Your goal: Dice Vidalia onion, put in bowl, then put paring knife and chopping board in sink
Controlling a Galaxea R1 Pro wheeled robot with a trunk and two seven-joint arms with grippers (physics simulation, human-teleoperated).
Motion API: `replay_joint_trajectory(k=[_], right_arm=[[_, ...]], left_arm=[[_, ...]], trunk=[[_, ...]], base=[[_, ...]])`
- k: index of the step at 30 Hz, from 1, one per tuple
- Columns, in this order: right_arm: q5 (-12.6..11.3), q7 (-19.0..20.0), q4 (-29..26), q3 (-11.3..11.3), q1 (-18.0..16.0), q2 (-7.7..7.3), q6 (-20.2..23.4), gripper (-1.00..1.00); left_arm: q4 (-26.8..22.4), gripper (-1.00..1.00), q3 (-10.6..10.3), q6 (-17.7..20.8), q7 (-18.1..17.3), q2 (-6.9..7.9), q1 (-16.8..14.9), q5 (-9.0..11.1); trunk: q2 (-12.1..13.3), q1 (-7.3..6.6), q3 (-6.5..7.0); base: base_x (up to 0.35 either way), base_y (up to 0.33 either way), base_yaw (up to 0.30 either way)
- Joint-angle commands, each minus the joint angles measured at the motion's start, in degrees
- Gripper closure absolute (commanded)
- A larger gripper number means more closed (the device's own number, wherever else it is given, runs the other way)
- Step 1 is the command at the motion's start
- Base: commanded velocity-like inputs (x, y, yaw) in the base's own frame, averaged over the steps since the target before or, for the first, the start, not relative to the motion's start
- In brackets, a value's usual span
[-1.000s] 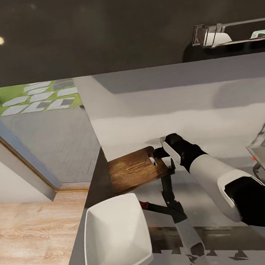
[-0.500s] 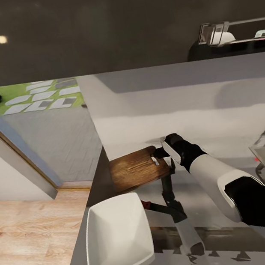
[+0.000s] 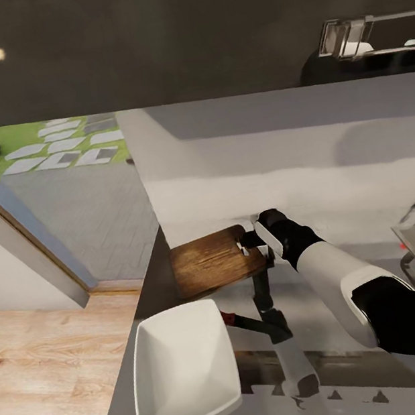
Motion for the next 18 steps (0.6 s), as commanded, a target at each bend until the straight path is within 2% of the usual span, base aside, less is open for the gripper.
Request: replay_joint_trajectory(k=[1, 10, 11, 18], right_arm=[[-0.6, -0.5, 0.0, 0.4, 0.0, -0.04, 0.2, -1.00], [-0.6, -0.5, 0.0, 0.4, 0.0, -0.04, 0.2, -1.00], [-0.6, -0.5, 0.0, 0.4, 0.0, -0.04, 0.2, 1.00], [-0.6, -0.5, 0.0, 0.4, 0.0, -0.04, 0.2, 1.00]], left_arm=[[0.0, -1.00, 0.5, 0.2, 0.1, -0.01, 0.0, -0.5], [0.0, -1.00, 0.5, 0.2, 0.1, -0.01, 0.0, -0.5], [0.0, -1.00, 0.5, 0.2, 0.1, -0.01, 0.0, -0.5], [0.0, -1.00, 0.5, 0.2, 0.1, -0.01, 0.0, -0.5]], trunk=[[-0.1, 0.02, -0.19], [-0.1, 0.02, -0.68], [-0.1, 0.02, -0.68], [-0.1, 0.02, -0.69]], base=[[0.000, 0.000, 0.000], [0.000, 0.000, 0.000], [0.000, 0.000, 0.000], [0.000, 0.000, 0.000]])
